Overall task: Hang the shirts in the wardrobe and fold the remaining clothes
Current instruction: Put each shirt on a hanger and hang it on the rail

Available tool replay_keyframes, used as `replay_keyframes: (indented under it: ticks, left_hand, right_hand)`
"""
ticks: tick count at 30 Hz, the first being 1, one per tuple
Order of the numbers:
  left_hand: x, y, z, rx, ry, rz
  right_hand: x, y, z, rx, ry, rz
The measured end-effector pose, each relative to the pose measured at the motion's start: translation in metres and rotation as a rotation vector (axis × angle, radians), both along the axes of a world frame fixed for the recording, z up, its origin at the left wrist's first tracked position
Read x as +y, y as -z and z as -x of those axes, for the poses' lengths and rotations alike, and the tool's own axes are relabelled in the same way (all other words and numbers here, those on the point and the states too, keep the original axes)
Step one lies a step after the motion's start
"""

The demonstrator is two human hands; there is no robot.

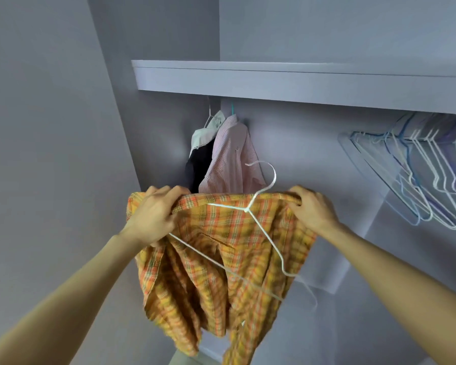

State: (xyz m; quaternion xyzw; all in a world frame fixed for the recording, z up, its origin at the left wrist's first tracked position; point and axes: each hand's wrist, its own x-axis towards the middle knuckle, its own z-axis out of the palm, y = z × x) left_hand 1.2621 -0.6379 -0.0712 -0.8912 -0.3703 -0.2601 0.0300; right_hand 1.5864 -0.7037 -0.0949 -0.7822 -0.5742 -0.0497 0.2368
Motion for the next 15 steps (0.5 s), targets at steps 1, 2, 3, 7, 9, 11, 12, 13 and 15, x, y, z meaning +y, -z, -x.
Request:
replay_keyframes:
  ticks: [1, 2, 3, 7, 9, 11, 12, 13, 15]
  left_hand:
    - [0.002, 0.001, 0.0, -0.028, -0.039, 0.005]
    - [0.003, 0.001, 0.001, -0.062, -0.078, 0.01]
    - [0.004, 0.001, 0.0, -0.098, -0.114, 0.013]
    - [0.002, -0.001, -0.002, -0.103, -0.249, -0.071]
    - [0.001, -0.002, -0.004, -0.088, -0.313, -0.127]
    - [0.0, -0.004, -0.008, -0.101, -0.349, -0.169]
    - [0.0, -0.005, -0.01, -0.109, -0.36, -0.185]
    - [-0.001, -0.005, -0.012, -0.12, -0.369, -0.195]
    - [-0.001, -0.007, -0.016, -0.143, -0.392, -0.198]
  right_hand:
    - [-0.002, -0.001, -0.006, -0.019, 0.007, 0.003]
    - [-0.004, -0.002, -0.011, -0.034, 0.016, 0.01]
    - [-0.006, -0.003, -0.016, -0.042, 0.02, 0.018]
    - [-0.014, -0.009, -0.03, 0.028, -0.021, -0.021]
    - [-0.017, -0.013, -0.036, 0.053, -0.052, -0.037]
    - [-0.019, -0.017, -0.04, 0.076, -0.076, -0.05]
    - [-0.02, -0.019, -0.04, 0.08, -0.083, -0.053]
    - [-0.02, -0.02, -0.04, 0.077, -0.084, -0.059]
    - [-0.019, -0.024, -0.04, 0.069, -0.07, -0.094]
